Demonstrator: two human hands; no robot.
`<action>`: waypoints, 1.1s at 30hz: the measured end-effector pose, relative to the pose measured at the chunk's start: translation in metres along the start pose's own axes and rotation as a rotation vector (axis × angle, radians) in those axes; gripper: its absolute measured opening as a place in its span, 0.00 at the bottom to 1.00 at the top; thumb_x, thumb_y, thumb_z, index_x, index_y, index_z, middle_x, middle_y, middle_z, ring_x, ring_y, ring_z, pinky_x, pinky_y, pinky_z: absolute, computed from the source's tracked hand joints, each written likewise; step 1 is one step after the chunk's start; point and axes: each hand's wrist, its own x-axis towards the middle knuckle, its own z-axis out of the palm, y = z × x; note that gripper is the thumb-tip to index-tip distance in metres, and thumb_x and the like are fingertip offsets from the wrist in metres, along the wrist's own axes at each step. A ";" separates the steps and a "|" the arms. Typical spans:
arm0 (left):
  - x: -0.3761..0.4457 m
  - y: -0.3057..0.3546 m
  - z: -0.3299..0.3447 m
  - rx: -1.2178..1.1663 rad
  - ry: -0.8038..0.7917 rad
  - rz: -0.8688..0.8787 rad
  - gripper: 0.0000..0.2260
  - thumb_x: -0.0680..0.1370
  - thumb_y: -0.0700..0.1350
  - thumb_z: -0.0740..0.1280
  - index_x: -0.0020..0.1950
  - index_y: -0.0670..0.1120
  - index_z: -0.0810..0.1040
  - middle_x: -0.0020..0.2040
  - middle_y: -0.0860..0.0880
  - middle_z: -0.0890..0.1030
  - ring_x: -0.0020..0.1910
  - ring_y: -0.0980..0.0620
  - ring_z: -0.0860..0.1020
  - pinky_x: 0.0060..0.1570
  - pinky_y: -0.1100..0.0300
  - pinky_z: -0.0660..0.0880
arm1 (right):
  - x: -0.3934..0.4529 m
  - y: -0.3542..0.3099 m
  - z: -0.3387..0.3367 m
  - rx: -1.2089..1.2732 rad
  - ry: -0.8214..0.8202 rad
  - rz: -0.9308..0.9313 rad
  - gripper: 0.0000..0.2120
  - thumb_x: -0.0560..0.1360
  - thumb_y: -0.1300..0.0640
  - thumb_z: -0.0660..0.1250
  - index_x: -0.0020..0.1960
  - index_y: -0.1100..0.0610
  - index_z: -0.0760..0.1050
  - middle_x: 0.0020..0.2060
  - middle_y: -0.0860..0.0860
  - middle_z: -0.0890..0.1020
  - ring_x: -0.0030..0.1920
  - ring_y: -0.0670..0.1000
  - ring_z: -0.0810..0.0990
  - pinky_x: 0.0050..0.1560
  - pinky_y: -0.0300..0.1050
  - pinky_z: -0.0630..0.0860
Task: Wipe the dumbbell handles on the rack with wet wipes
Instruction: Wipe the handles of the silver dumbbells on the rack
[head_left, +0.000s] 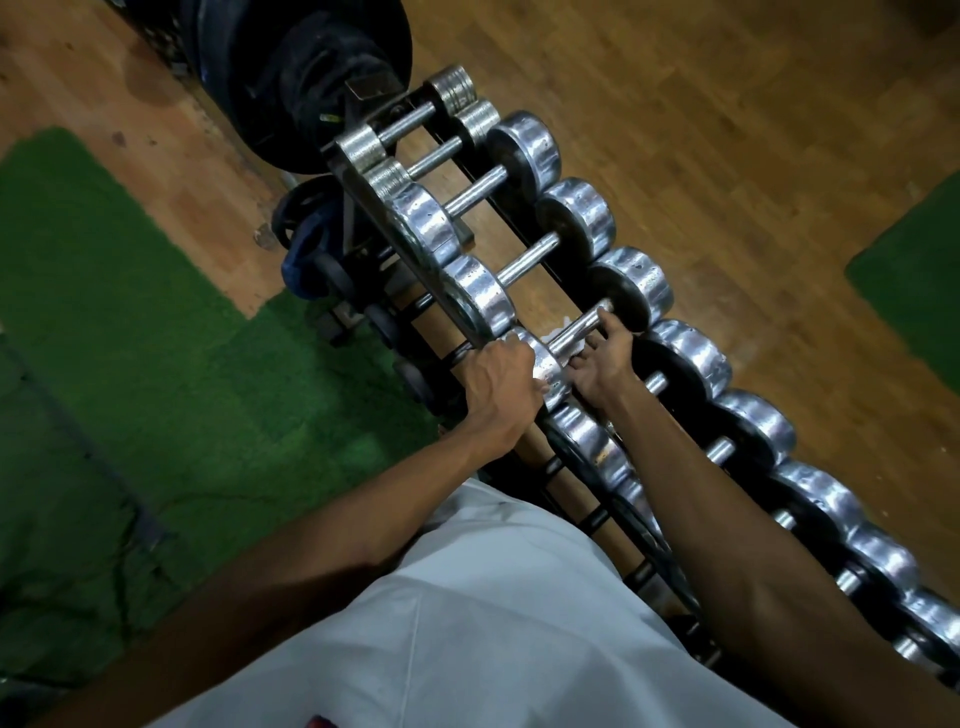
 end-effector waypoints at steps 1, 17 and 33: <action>0.000 0.000 0.001 0.009 0.001 -0.001 0.16 0.73 0.56 0.78 0.44 0.44 0.80 0.42 0.47 0.83 0.43 0.47 0.83 0.43 0.53 0.77 | 0.000 0.003 -0.002 -0.029 0.008 0.020 0.32 0.78 0.40 0.65 0.71 0.63 0.70 0.59 0.60 0.81 0.53 0.58 0.83 0.47 0.51 0.83; -0.021 0.037 0.008 0.118 -0.214 -0.043 0.38 0.71 0.66 0.74 0.69 0.40 0.74 0.75 0.34 0.68 0.75 0.35 0.64 0.66 0.41 0.68 | -0.042 -0.010 -0.062 -0.337 0.000 -0.331 0.10 0.77 0.67 0.72 0.57 0.60 0.77 0.39 0.54 0.81 0.27 0.42 0.79 0.33 0.39 0.79; -0.041 0.057 0.035 0.185 -0.231 -0.047 0.60 0.66 0.72 0.74 0.81 0.33 0.53 0.81 0.28 0.48 0.81 0.31 0.49 0.76 0.35 0.55 | -0.056 0.016 -0.137 -1.509 -0.330 -0.975 0.10 0.76 0.60 0.74 0.57 0.57 0.86 0.50 0.54 0.84 0.50 0.54 0.83 0.52 0.51 0.80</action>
